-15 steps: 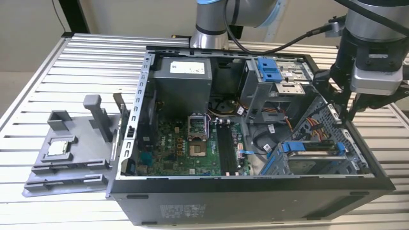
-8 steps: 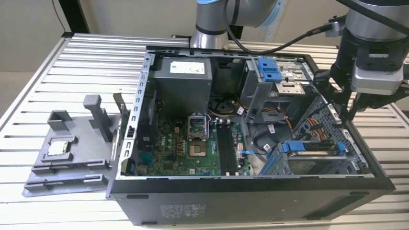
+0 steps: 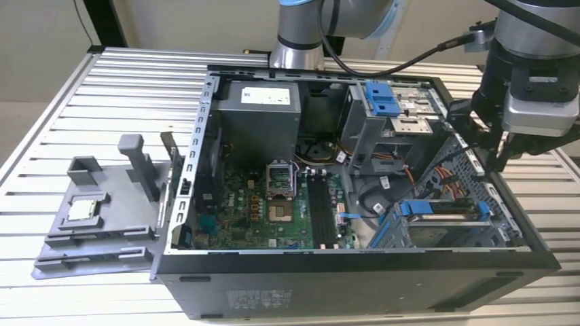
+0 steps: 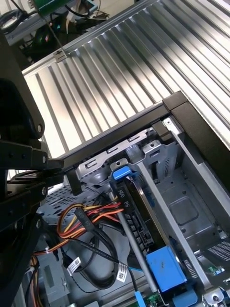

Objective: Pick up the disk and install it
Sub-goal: 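Insert the second disk wire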

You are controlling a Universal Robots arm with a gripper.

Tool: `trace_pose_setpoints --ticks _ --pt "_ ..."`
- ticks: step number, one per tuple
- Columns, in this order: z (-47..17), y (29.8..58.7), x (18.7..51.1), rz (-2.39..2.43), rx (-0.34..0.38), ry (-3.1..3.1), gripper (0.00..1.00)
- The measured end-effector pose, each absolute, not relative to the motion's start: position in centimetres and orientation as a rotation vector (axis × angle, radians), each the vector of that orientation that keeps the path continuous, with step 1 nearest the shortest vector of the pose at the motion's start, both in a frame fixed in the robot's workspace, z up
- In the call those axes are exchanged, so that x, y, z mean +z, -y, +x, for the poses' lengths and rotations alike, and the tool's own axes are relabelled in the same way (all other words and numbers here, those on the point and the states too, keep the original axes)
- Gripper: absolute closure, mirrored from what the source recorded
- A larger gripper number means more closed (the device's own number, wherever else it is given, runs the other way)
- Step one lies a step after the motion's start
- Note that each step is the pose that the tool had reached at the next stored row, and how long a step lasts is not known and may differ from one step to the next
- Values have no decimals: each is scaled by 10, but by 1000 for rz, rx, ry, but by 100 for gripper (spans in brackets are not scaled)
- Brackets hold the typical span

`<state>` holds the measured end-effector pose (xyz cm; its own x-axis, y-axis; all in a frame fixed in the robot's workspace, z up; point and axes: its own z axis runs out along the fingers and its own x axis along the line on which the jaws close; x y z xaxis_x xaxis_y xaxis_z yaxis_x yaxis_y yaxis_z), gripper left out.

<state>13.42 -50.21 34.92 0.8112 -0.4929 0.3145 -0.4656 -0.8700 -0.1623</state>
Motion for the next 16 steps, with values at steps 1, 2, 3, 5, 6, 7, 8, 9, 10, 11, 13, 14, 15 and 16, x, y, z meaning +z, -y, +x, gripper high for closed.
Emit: trace_pose_setpoints --ticks 1,2,3,5,6,7,8,9,10,11,13,14,15,16 --pt "134 503 350 -2913 -537 -774 100" --pt "134 504 350 -2907 -534 -775 100" --pt "134 504 350 -2900 -530 -777 100" --pt "134 505 350 -2890 -525 -784 100" --pt "134 506 350 -2889 -525 -791 100" --pt "134 506 350 -2887 -526 -799 100" --pt "134 507 351 -2886 -527 -807 100" --pt "134 509 351 -2885 -527 -812 100" --pt "134 511 350 -2885 -527 -812 100" --pt "134 512 351 -2885 -527 -812 100" --pt "133 515 350 -2885 -527 -812 100" --pt "129 516 350 -2886 -527 -812 100" --pt "125 516 350 -2887 -528 -812 100" --pt "122 516 350 -2889 -529 -812 100"
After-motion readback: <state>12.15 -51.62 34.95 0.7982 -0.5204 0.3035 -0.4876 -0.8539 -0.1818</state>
